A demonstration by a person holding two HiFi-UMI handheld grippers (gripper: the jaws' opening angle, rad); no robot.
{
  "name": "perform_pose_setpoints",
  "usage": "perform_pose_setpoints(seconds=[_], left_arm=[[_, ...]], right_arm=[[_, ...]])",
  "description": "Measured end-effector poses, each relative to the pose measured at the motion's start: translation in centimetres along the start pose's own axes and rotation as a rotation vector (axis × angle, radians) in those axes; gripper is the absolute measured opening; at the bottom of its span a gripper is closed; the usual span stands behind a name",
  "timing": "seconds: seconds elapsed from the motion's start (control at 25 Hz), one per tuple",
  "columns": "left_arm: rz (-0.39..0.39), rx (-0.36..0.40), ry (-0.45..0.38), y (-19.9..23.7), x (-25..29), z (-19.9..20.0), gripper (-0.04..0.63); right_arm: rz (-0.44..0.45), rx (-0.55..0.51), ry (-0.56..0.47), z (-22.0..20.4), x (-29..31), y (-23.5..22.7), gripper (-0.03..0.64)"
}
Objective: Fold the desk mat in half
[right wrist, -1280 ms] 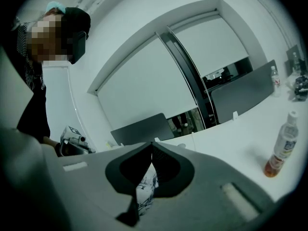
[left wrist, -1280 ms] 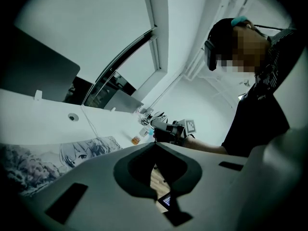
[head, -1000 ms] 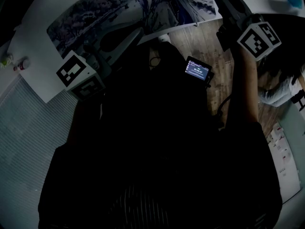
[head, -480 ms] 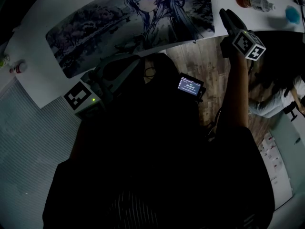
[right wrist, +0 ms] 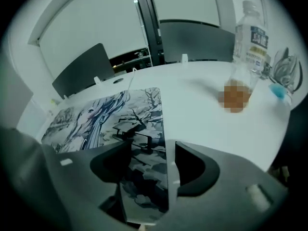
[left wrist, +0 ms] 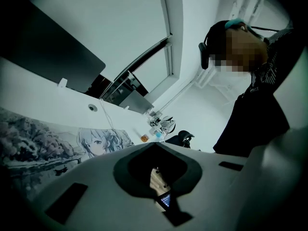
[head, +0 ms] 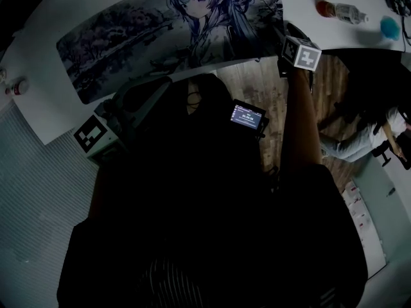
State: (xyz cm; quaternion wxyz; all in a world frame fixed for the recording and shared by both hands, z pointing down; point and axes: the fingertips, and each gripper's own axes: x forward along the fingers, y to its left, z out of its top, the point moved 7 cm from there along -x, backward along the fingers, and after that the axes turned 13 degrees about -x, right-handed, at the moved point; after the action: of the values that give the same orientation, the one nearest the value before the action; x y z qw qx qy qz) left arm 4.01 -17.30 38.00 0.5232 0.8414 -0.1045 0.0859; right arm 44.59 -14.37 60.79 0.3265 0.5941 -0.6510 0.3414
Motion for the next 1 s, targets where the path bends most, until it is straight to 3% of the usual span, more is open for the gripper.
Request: perform_pose_setpoints(seconds=[0.08, 0.16, 0.44, 0.64, 0.76, 1.0], left_arm=[[0.001, -0.018, -0.046, 0.4, -0.7, 0.1, 0.008], [-0.002, -0.033, -0.080, 0.5, -1.1, 0.2, 0.008], [0.021, -0.031, -0.092, -0.3, -1.0, -1.0, 0.008], [0.044, 0.029, -0.109, -1.8, -2.0, -1.3, 0.008], [0.073, 0.036, -0.132, -2.8, -3.0, -1.9, 0.008], [0.064, 0.114, -0.211, -6.9, -3.0, -2.2, 0.008]], right_arm=[[-0.002, -0.066, 0.023, 0.1, 0.2, 0.8, 0.265], [0.008, -0.115, 0.040, 0.0, 0.1, 1.5, 0.200], [0.120, -0.124, 0.071, 0.6, 0.7, 2.7, 0.031], [0.143, -0.086, 0.001, 2.0, -0.9, 2.6, 0.026], [0.222, -0.044, -0.057, 2.0, -3.3, 3.2, 0.028], [0.277, -0.114, -0.128, 4.0, -6.4, 4.7, 0.028]])
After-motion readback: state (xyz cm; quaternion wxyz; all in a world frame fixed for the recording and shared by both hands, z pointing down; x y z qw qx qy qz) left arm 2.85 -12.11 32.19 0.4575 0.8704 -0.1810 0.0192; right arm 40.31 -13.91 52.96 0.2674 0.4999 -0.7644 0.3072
